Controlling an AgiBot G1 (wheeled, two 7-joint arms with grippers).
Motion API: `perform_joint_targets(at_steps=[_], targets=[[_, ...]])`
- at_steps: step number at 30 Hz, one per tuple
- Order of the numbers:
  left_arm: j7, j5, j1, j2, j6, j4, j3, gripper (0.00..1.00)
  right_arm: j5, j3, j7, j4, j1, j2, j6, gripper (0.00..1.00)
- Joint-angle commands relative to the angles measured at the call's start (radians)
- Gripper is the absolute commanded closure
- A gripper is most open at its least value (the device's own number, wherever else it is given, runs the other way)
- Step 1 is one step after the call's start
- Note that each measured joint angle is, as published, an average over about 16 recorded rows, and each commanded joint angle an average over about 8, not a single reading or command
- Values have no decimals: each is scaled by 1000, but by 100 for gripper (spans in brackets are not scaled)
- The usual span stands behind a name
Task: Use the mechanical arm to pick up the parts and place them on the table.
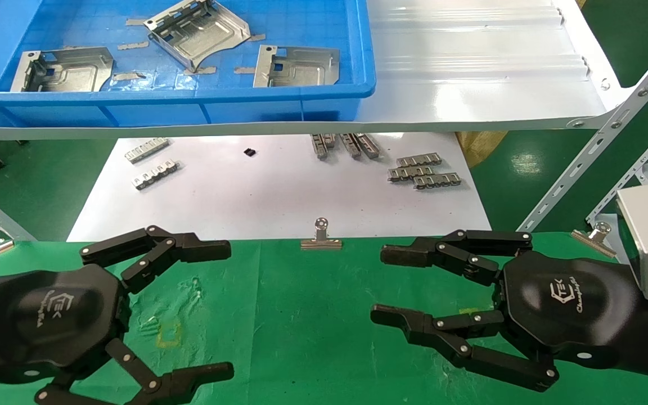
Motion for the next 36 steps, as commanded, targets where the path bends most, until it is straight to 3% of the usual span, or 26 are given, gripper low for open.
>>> perform_joint_targets(at_steps=[1, 9, 13, 20, 30, 36], targets=[[0, 0, 0, 0, 0, 0, 0, 0, 0, 0, 0, 0, 0, 0, 0, 100], [3, 0, -5, 0, -1, -3, -2, 0, 0, 0, 0, 0, 0, 0, 0, 100], [4, 10, -62, 11, -20, -3, -10, 0, 0, 0, 0, 0, 0, 0, 0, 100], [-24, 135, -363, 128, -106, 137, 29, 0, 0, 0, 0, 0, 0, 0, 0, 100], [20, 465, -800, 372, -284, 706, 181, 2, 0, 0, 0, 0, 0, 0, 0, 100], [95, 617, -930, 465, -439, 959, 254, 77, 0, 0, 0, 0, 0, 0, 0, 100]])
